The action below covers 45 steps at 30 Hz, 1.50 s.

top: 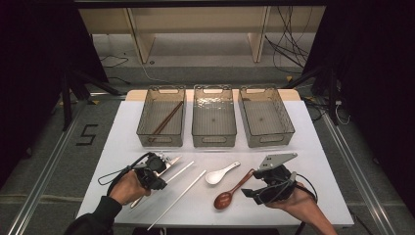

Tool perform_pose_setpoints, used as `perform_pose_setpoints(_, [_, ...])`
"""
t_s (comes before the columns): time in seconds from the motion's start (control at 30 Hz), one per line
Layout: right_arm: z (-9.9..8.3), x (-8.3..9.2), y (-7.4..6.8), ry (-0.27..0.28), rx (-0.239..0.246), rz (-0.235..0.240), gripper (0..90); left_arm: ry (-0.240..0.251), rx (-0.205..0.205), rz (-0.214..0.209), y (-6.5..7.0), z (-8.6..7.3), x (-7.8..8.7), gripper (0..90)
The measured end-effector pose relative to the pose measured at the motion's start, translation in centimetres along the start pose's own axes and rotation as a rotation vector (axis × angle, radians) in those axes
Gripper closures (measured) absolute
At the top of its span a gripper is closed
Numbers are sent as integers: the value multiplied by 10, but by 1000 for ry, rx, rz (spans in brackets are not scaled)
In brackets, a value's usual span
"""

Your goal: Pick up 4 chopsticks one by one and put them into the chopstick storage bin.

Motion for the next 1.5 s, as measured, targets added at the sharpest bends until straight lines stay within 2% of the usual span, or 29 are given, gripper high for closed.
perform_pose_setpoints(0.13, [0, 0, 0, 0, -1, -2, 320, 8, 1, -11, 2, 1, 2, 840])
perform_pose_setpoints(0.37, [0, 0, 0, -2, -5, 0, 320, 43, -20, -18, 4, 7, 12, 840])
perform_pose_setpoints(0.57, [-1, -1, 1, 0, -6, -1, 319, 113, -12, -10, 1, 17, 31, 840])
perform_pose_setpoints(0.9, [-1, 0, 2, 1, -11, -1, 319, 196, 15, 8, -19, 37, 59, 841])
perform_pose_setpoints(1.17, [-1, 0, 2, 2, -9, -3, 319, 229, 44, 30, -43, 57, 75, 841])
perform_pose_setpoints(1.5, [-1, 0, 3, 4, -9, -3, 319, 280, 94, 85, -77, 82, 95, 841])
Point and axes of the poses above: each handheld gripper's, and its own axes: x roughly backward along the jaws, z roughly out of its top, y roughly to its right, the point moved 6 cm from there along -x, roughly forward along the jaws, and after that the axes turned 6 degrees about -z, right-handed, at the moved point
